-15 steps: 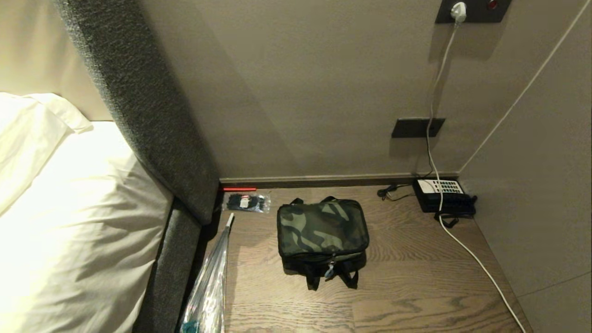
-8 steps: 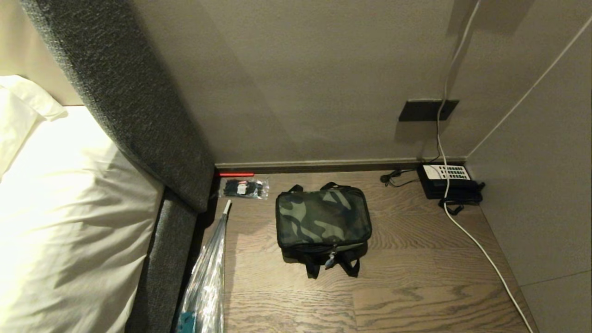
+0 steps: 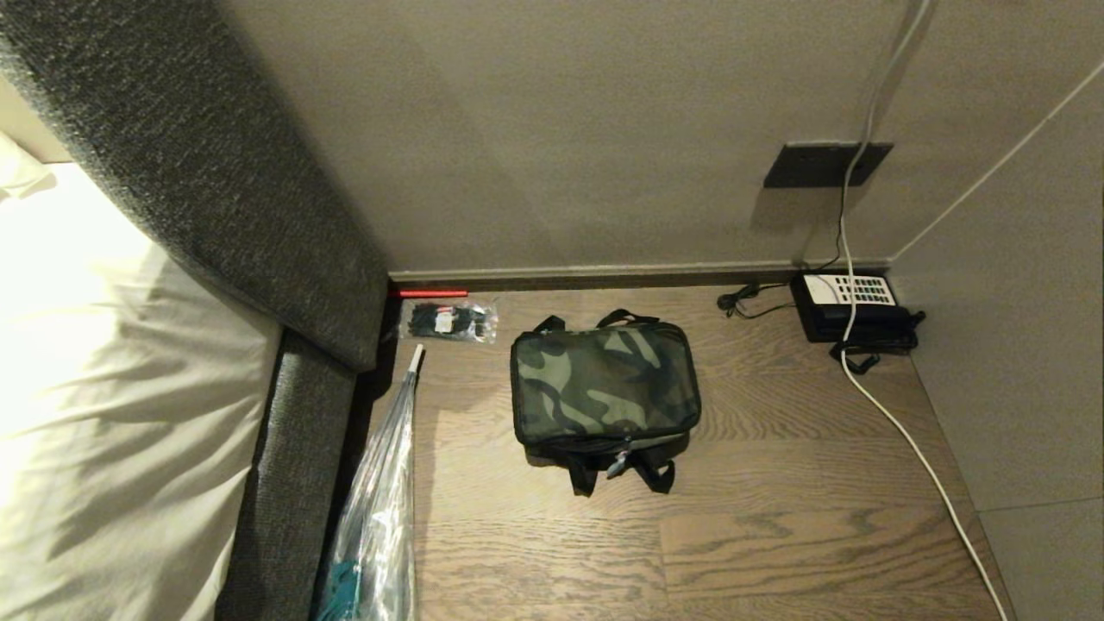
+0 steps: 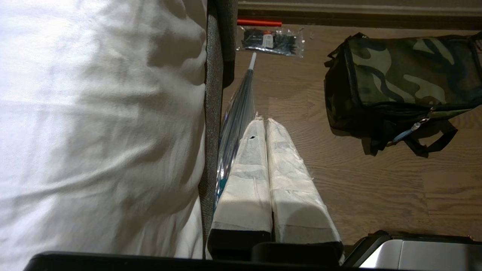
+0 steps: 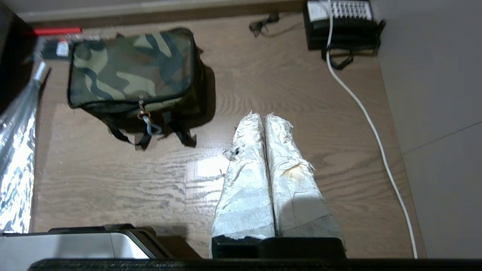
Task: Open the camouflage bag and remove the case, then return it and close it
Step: Open the top of the storage box
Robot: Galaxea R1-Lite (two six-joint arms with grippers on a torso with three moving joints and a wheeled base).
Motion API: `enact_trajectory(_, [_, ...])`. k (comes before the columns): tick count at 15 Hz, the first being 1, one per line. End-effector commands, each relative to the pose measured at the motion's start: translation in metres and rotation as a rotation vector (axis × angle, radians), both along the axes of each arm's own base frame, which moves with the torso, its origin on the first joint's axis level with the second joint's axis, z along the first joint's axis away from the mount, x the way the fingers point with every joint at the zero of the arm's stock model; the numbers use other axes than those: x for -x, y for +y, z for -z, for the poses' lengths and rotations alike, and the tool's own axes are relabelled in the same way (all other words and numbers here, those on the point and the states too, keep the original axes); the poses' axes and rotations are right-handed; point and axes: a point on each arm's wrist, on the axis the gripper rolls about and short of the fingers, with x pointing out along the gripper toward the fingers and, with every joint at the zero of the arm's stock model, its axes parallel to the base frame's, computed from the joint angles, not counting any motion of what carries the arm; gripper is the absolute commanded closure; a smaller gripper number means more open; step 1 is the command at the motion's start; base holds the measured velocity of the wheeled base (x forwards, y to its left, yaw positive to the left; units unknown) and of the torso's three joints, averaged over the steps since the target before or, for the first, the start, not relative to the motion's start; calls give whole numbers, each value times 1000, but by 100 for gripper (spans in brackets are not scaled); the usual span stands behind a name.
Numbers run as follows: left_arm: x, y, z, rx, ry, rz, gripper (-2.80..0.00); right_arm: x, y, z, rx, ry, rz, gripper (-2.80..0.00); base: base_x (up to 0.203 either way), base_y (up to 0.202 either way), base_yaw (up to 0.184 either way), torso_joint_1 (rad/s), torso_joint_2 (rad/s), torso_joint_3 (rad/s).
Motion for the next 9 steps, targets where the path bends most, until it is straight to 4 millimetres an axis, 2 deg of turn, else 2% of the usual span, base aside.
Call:
enact_trajectory(1, [0,0,0,0,-1,-1,0,-1,0,4,0,13,1,0,0,0,0,4,0,-195])
enact_trajectory(9, [0,0,0,2,-1,-1,0,-1,0,4,-2,13,2,0,0,0,0,2,3,-197])
